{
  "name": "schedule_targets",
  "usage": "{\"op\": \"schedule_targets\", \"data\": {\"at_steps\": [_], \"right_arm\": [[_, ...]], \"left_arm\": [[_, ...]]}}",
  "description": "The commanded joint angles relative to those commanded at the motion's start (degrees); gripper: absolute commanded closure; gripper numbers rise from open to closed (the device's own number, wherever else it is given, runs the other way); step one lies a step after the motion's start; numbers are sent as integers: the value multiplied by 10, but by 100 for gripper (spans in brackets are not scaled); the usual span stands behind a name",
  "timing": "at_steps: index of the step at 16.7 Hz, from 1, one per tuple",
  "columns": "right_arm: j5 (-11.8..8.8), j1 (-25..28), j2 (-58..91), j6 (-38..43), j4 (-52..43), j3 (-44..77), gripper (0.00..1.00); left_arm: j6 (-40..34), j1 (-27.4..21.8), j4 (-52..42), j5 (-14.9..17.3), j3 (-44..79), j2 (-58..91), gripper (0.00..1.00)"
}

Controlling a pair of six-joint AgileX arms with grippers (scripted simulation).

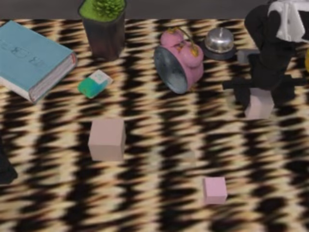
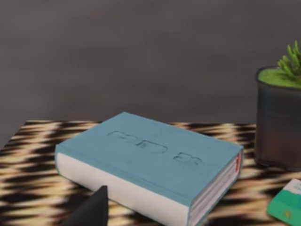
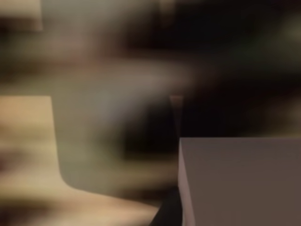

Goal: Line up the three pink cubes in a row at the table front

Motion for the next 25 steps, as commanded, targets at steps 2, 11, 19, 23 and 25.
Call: {"op": "schedule_targets", "data": {"at_steps": [2, 11, 19, 23, 25], "right_arm": [[0, 0, 0, 0, 0, 0, 100], [2, 0, -15, -2, -14, 13, 100], [2, 3, -46, -2, -141, 108, 100], [2, 1, -45, 1, -139, 106, 100], [2, 21, -56, 21, -135, 91, 100]], "left_arm": [[0, 0, 0, 0, 0, 0, 0], [0, 0, 0, 0, 0, 0, 0], [0, 0, 0, 0, 0, 0, 0], [0, 0, 0, 0, 0, 0, 0], [0, 0, 0, 0, 0, 0, 0]]}}
